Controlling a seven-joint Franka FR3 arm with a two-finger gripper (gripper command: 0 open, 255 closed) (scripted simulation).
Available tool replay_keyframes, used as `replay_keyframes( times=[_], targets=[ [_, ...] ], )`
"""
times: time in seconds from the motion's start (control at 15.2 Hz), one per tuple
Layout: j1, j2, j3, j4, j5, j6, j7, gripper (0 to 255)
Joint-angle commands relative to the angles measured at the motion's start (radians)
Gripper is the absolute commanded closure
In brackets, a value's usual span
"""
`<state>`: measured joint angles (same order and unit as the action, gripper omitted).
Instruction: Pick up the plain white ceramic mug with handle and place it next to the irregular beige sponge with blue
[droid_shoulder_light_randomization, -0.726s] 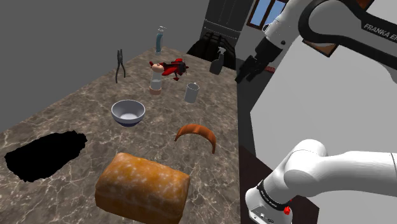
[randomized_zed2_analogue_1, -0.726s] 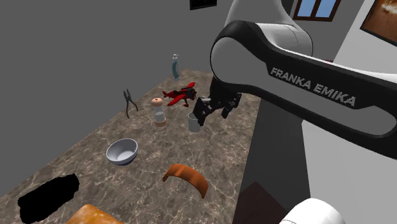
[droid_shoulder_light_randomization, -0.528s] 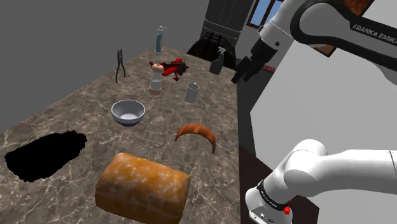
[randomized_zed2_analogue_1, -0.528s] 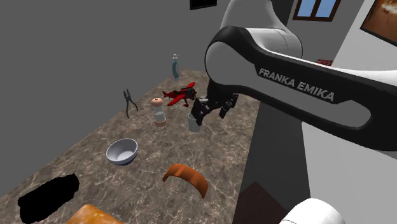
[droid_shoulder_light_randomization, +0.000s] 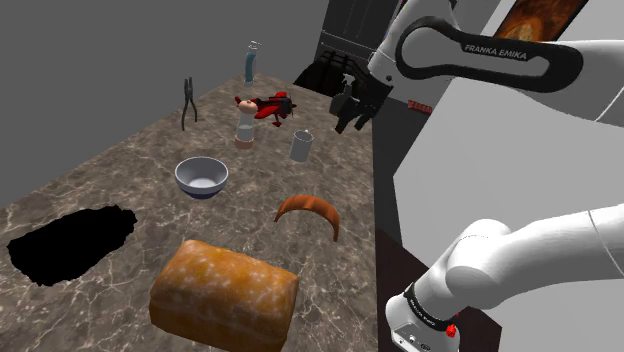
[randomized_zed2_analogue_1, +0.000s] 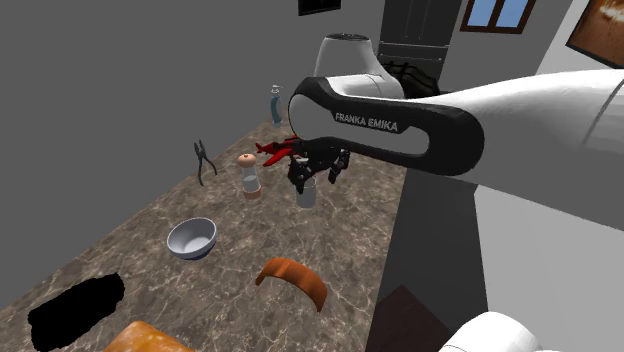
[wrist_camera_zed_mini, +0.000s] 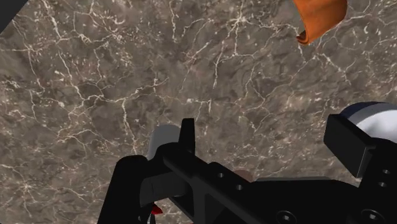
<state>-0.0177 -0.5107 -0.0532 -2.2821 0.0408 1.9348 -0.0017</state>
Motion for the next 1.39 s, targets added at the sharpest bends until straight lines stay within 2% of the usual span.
replay_keyframes(
  times=[0.0, 0.66, 1.32],
  targets=[
    [-0.004, 0.083, -0.009, 0.034, -0.006, 0.041, -0.012, 0],
    [-0.016, 0.466, -0.029, 0.24, -0.023, 0.178, -0.033, 0],
    [-0.037, 0.865, -0.044, 0.576, -0.027, 0.203, -0.049, 0]
  ],
)
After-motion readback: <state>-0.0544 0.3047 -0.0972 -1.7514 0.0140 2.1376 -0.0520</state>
